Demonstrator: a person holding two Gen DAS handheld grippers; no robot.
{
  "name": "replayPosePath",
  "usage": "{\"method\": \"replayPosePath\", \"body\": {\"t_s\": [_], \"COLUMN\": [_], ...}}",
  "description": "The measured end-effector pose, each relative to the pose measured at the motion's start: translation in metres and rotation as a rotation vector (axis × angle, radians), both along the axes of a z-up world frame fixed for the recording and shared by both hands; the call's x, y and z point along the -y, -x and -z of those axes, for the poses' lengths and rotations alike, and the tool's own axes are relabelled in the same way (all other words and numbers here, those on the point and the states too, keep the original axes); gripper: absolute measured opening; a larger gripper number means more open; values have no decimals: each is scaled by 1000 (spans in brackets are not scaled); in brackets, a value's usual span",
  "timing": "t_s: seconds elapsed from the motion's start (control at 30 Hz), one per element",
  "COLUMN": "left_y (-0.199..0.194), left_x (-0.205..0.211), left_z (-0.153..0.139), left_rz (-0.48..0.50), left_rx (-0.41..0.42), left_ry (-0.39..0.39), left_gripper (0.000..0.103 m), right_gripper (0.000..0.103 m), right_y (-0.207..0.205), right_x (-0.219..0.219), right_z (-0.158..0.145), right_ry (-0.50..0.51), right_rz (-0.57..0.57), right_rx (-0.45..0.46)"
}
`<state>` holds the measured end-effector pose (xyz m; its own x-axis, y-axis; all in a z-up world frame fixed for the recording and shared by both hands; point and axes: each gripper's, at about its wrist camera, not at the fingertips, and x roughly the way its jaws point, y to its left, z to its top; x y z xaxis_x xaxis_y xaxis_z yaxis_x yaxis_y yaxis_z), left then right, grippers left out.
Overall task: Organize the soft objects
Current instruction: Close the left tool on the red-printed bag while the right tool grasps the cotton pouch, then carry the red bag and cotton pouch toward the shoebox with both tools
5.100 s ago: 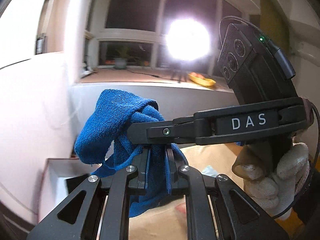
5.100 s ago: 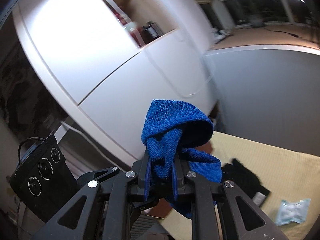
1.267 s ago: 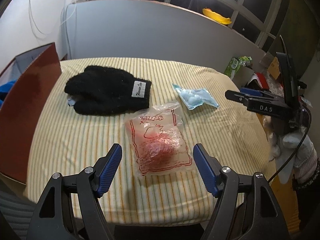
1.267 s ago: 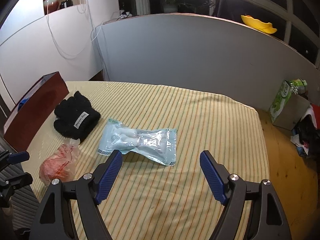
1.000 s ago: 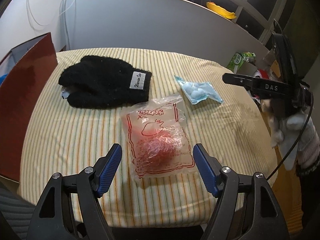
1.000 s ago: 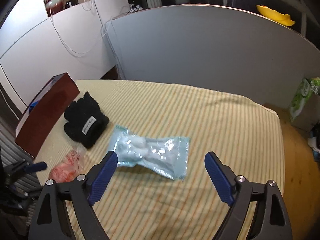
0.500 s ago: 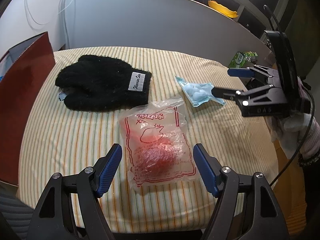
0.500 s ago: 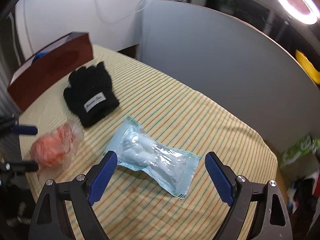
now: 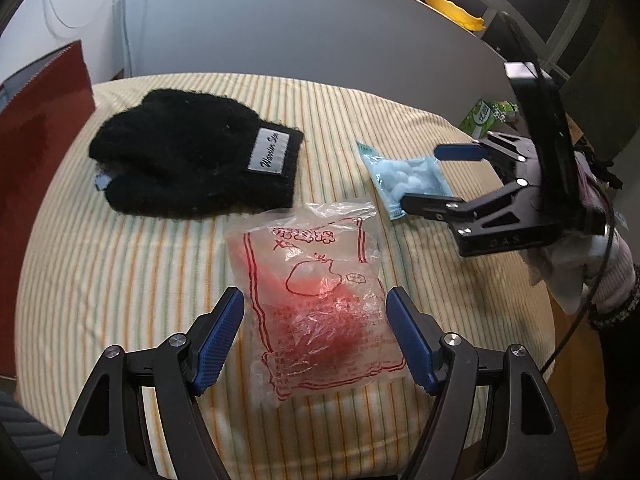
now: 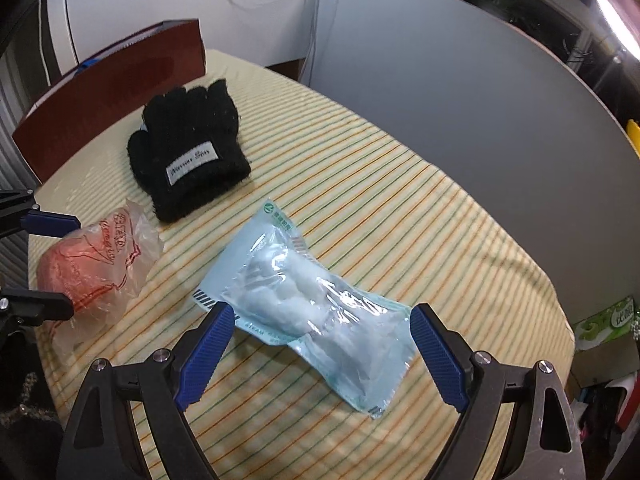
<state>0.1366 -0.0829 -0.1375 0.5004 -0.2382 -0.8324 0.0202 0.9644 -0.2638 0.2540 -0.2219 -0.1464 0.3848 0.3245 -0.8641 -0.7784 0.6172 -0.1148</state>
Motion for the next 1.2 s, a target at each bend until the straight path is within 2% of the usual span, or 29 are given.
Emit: {"method": "replayPosePath", "body": {"t_s": [0.2, 0.4, 0.73, 0.8, 0.93, 1.0, 1.2], "left_y": [-10, -10, -4, -2, 1, 3, 11], "left_x": [2, 7, 8, 7, 6, 5, 4], "left_z": [13, 16, 16, 16, 16, 15, 13], "left_rz": [-4, -2, 11, 19, 29, 34, 52], "left_rx": [-32, -27, -7, -2, 5, 11, 30], "left_ry": [25, 19, 20, 22, 26, 28, 31], "left_gripper": [74, 74, 72, 69, 56, 52, 50], "right_gripper": [87, 87, 84, 77, 63, 52, 41], "right_y": [-15, -25, -14, -12, -8, -7, -4], "right_x": [-8, -10, 1, 7, 15, 16, 23], "right_z": [11, 19, 24, 23, 20, 20, 17], "right_ry": [-14, -36, -16, -19, -12, -5, -6], "right_rz": [-2, 4, 16, 24, 56, 67, 120], "right_rx": [-53, -120, -171, -174, -169, -162, -148]}}
